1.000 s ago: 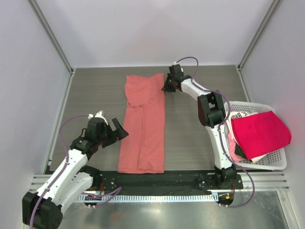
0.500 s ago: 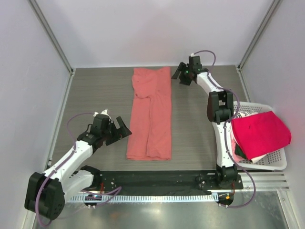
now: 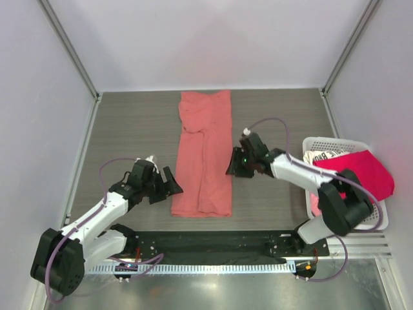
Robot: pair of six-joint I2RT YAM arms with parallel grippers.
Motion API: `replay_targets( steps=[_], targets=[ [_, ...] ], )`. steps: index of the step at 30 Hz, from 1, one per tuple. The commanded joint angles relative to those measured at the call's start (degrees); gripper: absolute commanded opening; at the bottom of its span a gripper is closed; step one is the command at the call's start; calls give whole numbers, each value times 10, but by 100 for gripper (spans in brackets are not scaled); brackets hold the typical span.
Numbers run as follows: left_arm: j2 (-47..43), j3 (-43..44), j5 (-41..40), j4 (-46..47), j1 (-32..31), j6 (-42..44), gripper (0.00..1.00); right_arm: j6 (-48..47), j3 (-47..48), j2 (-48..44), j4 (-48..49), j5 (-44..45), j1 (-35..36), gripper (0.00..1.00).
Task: Fold and stack the t-shirts
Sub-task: Fold the tshirt
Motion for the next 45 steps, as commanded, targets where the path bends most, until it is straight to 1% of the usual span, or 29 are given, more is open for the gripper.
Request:
replay_targets(
  steps=[1,2,3,4,5,6,7,10,14,15,16,18,19,21,22,23,25,27,28,33,34,36,37,42,44,45],
  targets=[
    [-9,-11,11,-6,-14,-12,81,72,-93,-81,28,59,41,50],
    [-11,-13,11,-6,-15,-17,79,104,-131,-115,27,59,54,52],
    [-14,-16,10,-7,-18,-18,77,120,-149,-133,28,59,83,52],
    [-15,-17,10,-8,-19,-19,76,137,-165,-146,29,59,97,52],
    [-16,-22,12,-7,-20,-21,73,162,-188,-166,29,59,117,52],
    [-16,-23,13,-7,-24,-24,70,173,-196,-173,29,75,132,52],
    [-17,-25,13,-6,-24,-25,69,182,-202,-178,29,85,161,51],
    [-19,-34,10,-6,-34,-29,66,204,-213,-183,22,109,199,50],
    [-18,-44,7,-5,-38,-37,63,222,-232,-176,33,118,213,46],
    [-17,-48,8,-4,-38,-41,62,221,-235,-169,43,118,213,43],
    [-16,-49,7,-2,-38,-42,61,222,-237,-164,46,115,212,36],
    [-14,-52,12,-3,-39,-43,60,222,-239,-155,47,106,214,28],
    [-14,-53,14,-4,-40,-44,59,221,-240,-152,47,104,215,20],
    [-16,-57,15,-3,-42,-47,59,224,-246,-157,43,105,221,14],
    [-17,-60,16,-2,-44,-49,58,229,-249,-168,40,106,221,5],
    [-16,-61,20,-2,-46,-51,58,229,-255,-174,31,108,221,1],
    [-17,-65,27,-3,-49,-58,54,230,-260,-194,20,117,223,1],
    [-18,-68,29,-3,-56,-62,52,231,-268,-208,8,124,223,1],
    [-19,-69,28,-2,-58,-63,49,231,-269,-212,4,125,224,1],
    [-23,-78,27,-7,-66,-72,41,230,-282,-222,-3,125,223,1],
    [-24,-79,28,-7,-67,-75,36,230,-284,-224,-3,125,223,1],
    [-25,-78,30,-5,-76,-81,31,230,-286,-227,-2,125,224,1],
    [-27,-78,30,-4,-79,-84,26,230,-286,-227,-2,125,224,1],
    [-43,-79,34,2,-103,-104,24,230,-285,-243,-5,118,225,1],
    [-50,-80,33,2,-109,-111,15,230,-285,-255,-13,118,225,1],
    [-56,-82,41,2,-110,-113,9,229,-284,-260,-15,118,224,1]
  ],
)
